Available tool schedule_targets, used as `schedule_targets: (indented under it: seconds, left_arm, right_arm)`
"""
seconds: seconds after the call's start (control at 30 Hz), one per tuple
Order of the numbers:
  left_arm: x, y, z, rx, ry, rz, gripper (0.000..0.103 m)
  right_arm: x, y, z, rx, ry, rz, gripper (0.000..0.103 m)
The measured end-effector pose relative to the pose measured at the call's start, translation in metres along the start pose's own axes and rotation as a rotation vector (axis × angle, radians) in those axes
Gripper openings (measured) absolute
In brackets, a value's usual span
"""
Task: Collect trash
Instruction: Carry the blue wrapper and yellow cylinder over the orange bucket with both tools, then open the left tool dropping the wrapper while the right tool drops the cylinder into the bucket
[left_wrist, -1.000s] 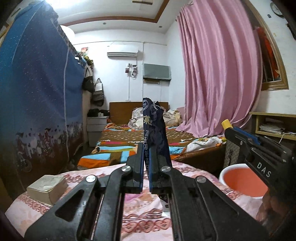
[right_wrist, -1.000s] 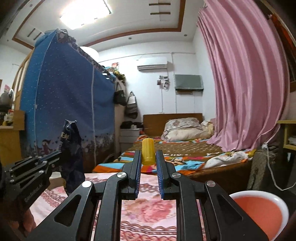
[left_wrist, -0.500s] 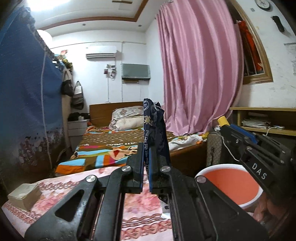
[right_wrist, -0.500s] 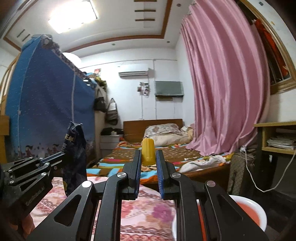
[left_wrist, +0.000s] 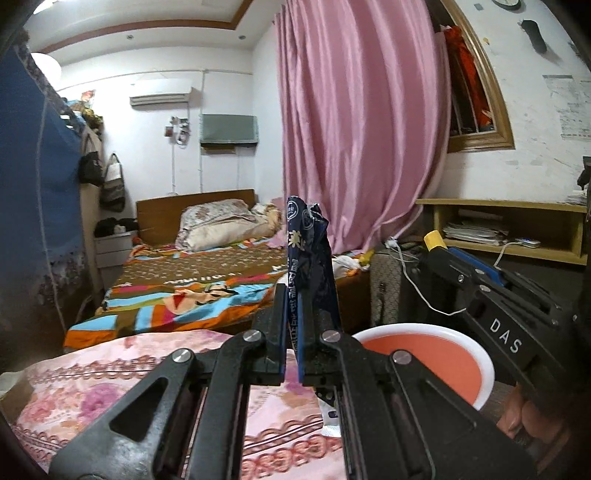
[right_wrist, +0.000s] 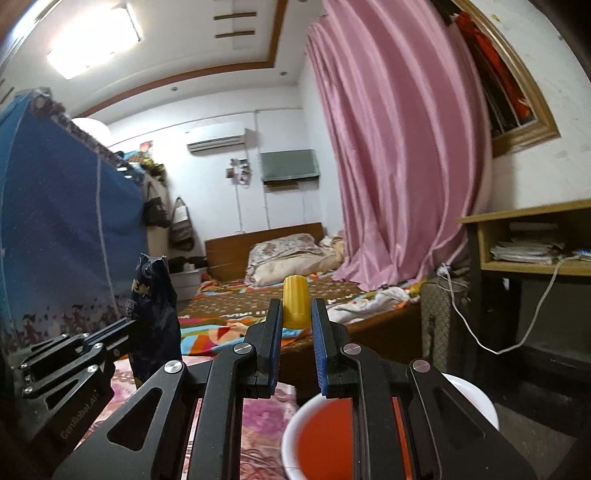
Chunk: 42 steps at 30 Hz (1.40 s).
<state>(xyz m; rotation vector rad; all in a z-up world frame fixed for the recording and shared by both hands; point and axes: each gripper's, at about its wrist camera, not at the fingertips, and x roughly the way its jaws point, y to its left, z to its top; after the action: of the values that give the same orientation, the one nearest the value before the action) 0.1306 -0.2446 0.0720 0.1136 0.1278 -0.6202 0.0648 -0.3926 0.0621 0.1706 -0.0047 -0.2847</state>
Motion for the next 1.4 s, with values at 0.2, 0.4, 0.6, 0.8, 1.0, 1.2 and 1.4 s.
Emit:
schedule_targets:
  seconds: [0.2,0.4,0.6,0.8,1.0,1.2,1.4]
  left_arm:
    - [0.019,-0.011,-0.003,-0.030,0.069,-0.061,0.000]
    - [0.038,-0.021,-0.006,-0.090,0.150,-0.117,0.000]
    - [0.055,-0.029,-0.009,-0.140,0.223,-0.147,0.000]
    - [0.064,-0.034,-0.013,-0.149,0.268,-0.146,0.000]
    - [0.069,-0.030,-0.018,-0.179,0.303,-0.149,0.000]
    - [0.074,-0.028,-0.022,-0.198,0.334,-0.164,0.000]
    - [0.075,-0.027,-0.024,-0.207,0.344,-0.174,0.002]
  right_arm:
    - [0.005,-0.020,-0.002,0.041,0.044,-0.063,0.014]
    - [0.011,-0.034,-0.004,0.087,0.083,-0.091,0.014]
    - [0.015,-0.038,-0.009,0.102,0.122,-0.103,0.014]
    - [0.020,-0.041,-0.011,0.112,0.161,-0.099,0.014]
    - [0.027,-0.043,-0.015,0.121,0.199,-0.100,0.014]
    - [0.030,-0.041,-0.018,0.115,0.222,-0.099,0.015]
    - [0.031,-0.042,-0.017,0.111,0.231,-0.098,0.015]
